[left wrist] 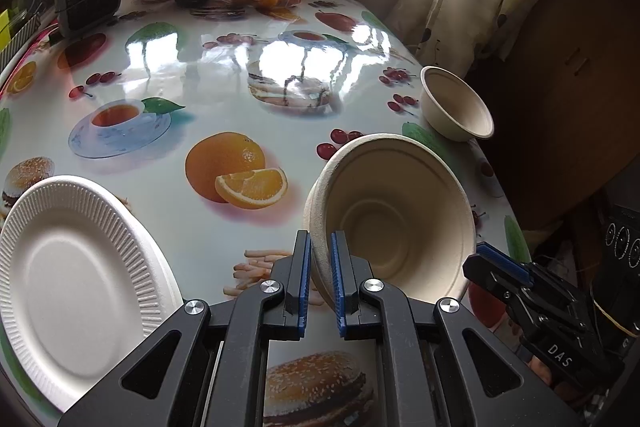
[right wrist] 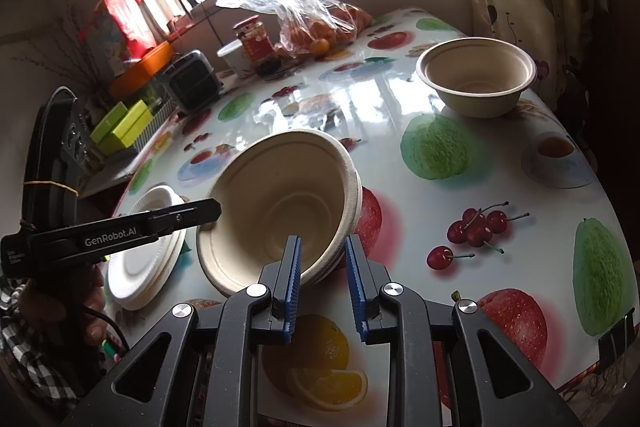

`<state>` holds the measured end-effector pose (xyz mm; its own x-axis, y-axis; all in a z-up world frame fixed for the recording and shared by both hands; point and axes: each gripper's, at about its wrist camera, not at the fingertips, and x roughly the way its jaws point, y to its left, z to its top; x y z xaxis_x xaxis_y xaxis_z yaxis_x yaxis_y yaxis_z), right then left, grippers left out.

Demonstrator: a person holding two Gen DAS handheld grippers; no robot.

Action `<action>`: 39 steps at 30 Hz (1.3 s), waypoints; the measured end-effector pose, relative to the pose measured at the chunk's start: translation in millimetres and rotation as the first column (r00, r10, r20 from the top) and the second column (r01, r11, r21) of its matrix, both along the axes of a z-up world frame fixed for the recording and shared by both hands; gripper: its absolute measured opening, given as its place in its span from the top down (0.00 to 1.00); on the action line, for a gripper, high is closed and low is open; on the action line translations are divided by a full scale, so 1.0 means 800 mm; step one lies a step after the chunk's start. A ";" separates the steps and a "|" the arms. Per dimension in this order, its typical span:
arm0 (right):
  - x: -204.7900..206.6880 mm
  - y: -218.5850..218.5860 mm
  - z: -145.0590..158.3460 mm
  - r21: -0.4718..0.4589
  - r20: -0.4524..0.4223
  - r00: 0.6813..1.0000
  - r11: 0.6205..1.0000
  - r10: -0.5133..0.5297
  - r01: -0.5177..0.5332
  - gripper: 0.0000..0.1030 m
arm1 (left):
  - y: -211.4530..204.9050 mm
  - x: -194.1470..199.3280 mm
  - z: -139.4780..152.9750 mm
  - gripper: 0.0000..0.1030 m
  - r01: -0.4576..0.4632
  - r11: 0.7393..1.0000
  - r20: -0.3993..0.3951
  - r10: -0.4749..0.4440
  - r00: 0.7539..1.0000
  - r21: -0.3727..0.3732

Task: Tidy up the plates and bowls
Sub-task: 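Lower the held bowl into the other kraft bowl with the left gripper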

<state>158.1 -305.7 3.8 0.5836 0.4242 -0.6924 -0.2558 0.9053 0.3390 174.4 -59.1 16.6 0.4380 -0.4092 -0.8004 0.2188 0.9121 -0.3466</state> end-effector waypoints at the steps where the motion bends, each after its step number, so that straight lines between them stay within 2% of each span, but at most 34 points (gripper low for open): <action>1: 0.000 0.000 0.000 0.000 0.000 1.000 1.000 0.000 0.000 0.78 | 0.000 0.000 0.000 0.90 0.001 1.000 0.001 -0.001 1.000 0.001; 22: 0.002 0.000 -0.002 0.013 -0.005 1.000 1.000 -0.007 0.008 0.78 | -0.002 0.004 -0.002 0.88 0.005 1.000 -0.001 -0.005 1.000 0.004; 28: 0.001 -0.001 -0.003 0.017 -0.007 1.000 1.000 -0.014 0.014 0.78 | -0.003 0.005 -0.003 0.78 0.006 1.000 0.000 -0.006 1.000 0.011; 39: 0.003 -0.004 0.001 0.034 -0.007 0.999 0.999 -0.033 0.033 0.70 | -0.002 0.007 0.001 0.78 0.001 1.000 0.010 -0.001 1.000 0.020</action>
<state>160.7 -308.9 4.5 0.5928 0.4283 -0.6820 -0.2238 0.9011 0.3713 179.8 -60.3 17.5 0.4455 -0.3939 -0.8040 0.2227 0.9185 -0.3266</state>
